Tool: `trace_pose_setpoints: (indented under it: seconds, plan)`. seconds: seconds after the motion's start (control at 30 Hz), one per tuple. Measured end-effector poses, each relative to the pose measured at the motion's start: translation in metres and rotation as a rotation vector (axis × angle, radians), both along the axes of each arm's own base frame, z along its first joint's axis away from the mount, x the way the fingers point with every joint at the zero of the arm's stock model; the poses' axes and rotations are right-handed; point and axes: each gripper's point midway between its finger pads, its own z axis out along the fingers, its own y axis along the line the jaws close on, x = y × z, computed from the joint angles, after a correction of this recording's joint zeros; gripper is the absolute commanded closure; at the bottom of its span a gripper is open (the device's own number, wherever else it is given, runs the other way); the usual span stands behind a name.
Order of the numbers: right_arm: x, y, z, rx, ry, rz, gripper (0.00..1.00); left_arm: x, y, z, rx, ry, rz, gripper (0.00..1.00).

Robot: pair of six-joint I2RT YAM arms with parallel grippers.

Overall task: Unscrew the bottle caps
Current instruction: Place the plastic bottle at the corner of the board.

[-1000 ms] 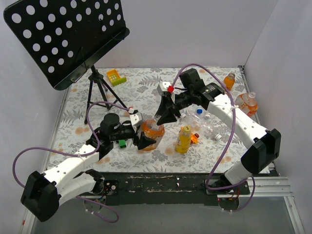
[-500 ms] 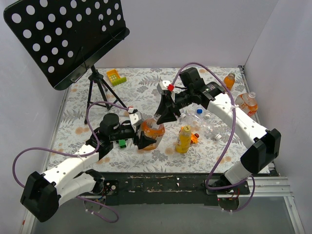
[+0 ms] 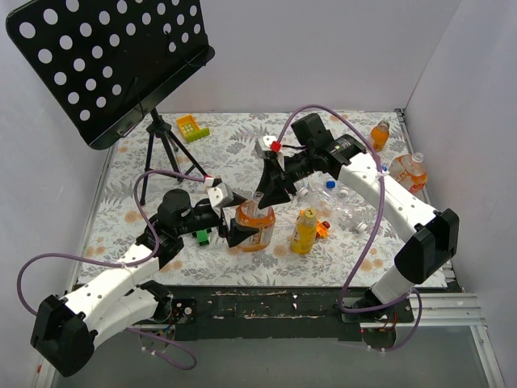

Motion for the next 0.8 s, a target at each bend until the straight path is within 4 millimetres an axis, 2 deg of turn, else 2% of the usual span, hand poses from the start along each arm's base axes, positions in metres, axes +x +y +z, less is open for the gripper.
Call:
trace_pose_setpoints:
  seconds: [0.27,0.57,0.8]
  plan:
    - [0.005,-0.002,-0.01,-0.049,0.007,-0.03,0.99,0.001,0.005,0.007,0.003,-0.037,0.023,0.02]
    - [0.027,-0.005,-0.022,-0.111,-0.011,-0.107,0.99,0.001,0.018,0.018,0.016,-0.095,0.083,0.02]
    - [0.052,-0.009,-0.012,-0.117,-0.06,-0.18,0.99,-0.001,0.03,0.021,0.036,-0.114,0.135,0.02]
